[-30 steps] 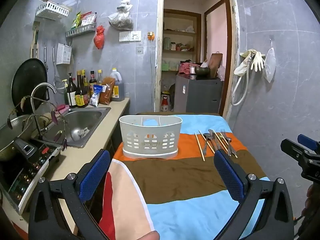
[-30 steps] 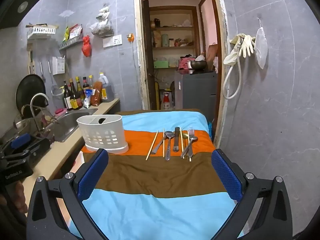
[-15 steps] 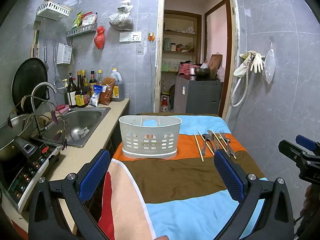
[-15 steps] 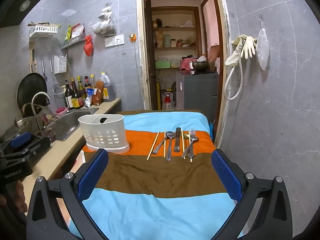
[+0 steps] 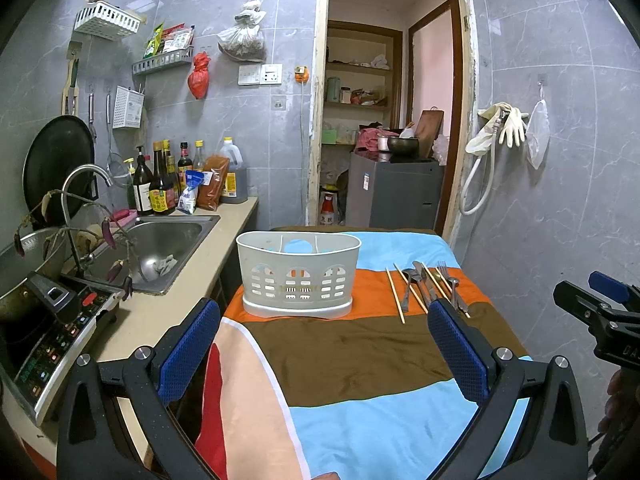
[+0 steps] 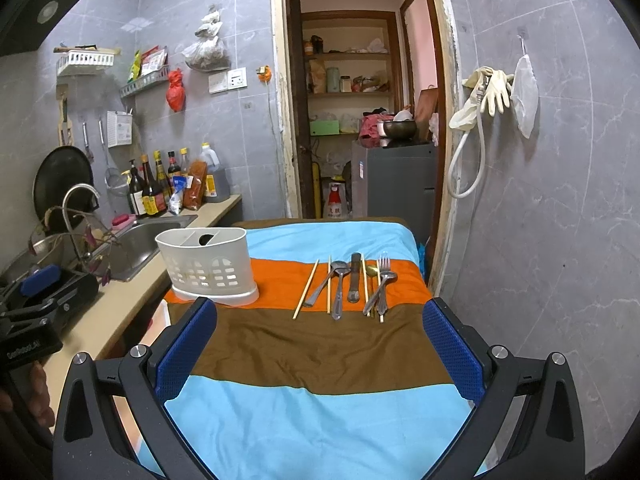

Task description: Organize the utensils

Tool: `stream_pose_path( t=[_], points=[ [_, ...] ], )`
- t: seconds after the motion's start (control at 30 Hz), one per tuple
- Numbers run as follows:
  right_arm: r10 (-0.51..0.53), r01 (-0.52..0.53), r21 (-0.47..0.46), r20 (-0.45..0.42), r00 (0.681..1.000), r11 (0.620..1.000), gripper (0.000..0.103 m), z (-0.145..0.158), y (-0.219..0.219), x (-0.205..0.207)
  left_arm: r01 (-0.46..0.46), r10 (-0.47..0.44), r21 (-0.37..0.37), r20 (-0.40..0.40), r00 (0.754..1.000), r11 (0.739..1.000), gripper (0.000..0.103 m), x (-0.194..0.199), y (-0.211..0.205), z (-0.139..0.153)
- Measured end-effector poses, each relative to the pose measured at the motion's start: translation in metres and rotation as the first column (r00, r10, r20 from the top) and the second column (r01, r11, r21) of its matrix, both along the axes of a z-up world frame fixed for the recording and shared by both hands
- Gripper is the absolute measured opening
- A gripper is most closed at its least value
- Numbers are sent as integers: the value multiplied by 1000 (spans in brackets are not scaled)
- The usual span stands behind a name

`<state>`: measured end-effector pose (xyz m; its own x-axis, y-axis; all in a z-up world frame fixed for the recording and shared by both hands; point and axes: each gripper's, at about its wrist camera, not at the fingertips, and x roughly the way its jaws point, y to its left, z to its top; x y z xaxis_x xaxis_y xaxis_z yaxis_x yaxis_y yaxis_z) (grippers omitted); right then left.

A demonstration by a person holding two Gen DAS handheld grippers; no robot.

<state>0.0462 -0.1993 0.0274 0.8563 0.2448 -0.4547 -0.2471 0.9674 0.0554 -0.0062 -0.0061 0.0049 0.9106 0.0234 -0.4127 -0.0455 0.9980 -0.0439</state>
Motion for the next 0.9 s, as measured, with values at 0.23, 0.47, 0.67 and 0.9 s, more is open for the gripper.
stream_pose_path(
  t=[0.23, 0.47, 0.67, 0.9],
  points=[
    [0, 0, 1, -3, 1000, 1000, 103, 0, -1, 0, -2, 2, -1, 2, 1000, 1000, 102, 0, 1, -1],
    [-1, 1, 2, -4, 1000, 1000, 103, -1, 0, 0, -1, 1, -2, 3, 1000, 1000, 102, -1, 0, 0],
    [-5, 5, 4, -7, 1000, 1000, 103, -5, -1, 1, 2, -2, 2, 5, 1000, 1000, 102, -1, -5, 1],
    [-5, 5, 3, -8, 1000, 1000, 103, -6, -2, 2, 1, -1, -1, 6, 1000, 1000, 102, -1, -4, 1]
  ],
)
